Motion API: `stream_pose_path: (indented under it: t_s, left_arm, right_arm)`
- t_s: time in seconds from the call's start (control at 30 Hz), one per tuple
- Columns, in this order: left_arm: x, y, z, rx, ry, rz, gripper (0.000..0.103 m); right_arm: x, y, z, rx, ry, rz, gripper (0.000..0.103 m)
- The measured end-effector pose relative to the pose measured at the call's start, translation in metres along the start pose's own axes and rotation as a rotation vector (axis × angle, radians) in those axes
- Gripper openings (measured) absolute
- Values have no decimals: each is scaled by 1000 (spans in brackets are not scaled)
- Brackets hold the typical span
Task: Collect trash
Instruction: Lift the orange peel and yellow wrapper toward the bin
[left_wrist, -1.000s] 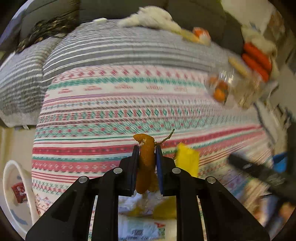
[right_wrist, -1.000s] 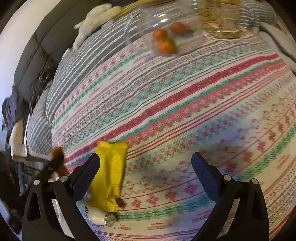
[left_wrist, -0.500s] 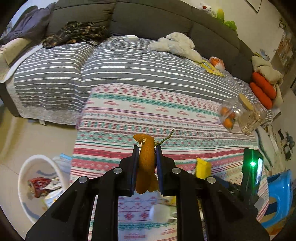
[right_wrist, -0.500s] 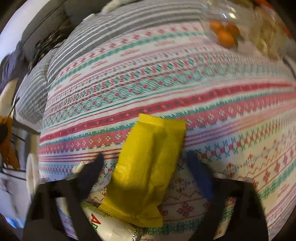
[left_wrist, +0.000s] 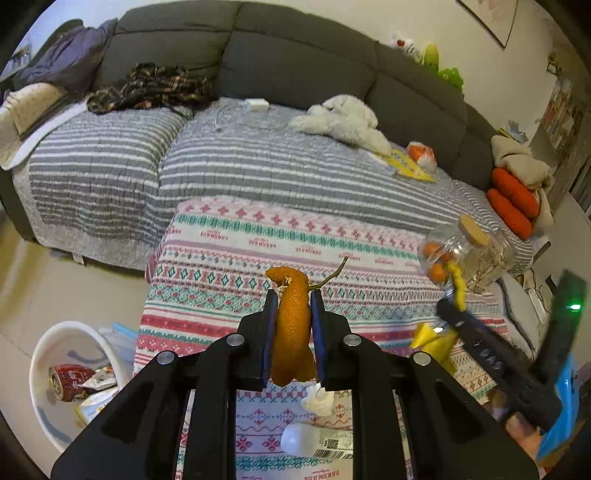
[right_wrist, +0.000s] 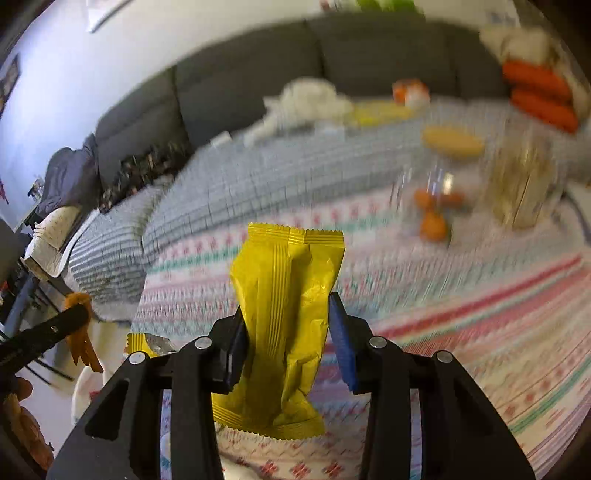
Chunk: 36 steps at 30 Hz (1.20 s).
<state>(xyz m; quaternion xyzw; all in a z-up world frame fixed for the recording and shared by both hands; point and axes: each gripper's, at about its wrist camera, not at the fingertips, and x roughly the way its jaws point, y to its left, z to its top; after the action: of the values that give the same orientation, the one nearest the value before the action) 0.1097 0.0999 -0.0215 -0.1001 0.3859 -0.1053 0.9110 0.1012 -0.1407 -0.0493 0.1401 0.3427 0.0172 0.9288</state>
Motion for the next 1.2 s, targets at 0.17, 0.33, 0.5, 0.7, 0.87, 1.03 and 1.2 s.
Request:
stream_pose_path:
  t_s: [0.17,0.33,0.5,0.7,0.87,1.03,1.2]
  left_arm:
    - [-10,-10,-3,24,-52,15,17]
    - [-20,-23,-8,73,-126,75,17]
    - [-28,-33,-13,112,-167,109,17]
    - [-35,-35,-18,136,-189,133,17]
    - [-43,-31,-20,136,-206,150,17]
    - [-52,-21,-21,130,-221,176,17]
    - [-60,-6,-21,113,-226,200,17]
  right_arm:
    - [-24,11,4,-71,-116,-35,41]
    - [-41,16,3,-105,-176,-62,41]
    - [-50,22,-1,-118,-204,-69,41]
    - [-58,34,-6,-134,-228,-60,41]
    - [-61,42,-9,-141,-233,-45,41]
    - [-64,55,-16,-161,-234,-29,41]
    - [-66,72,-21,-179,-233,1,41]
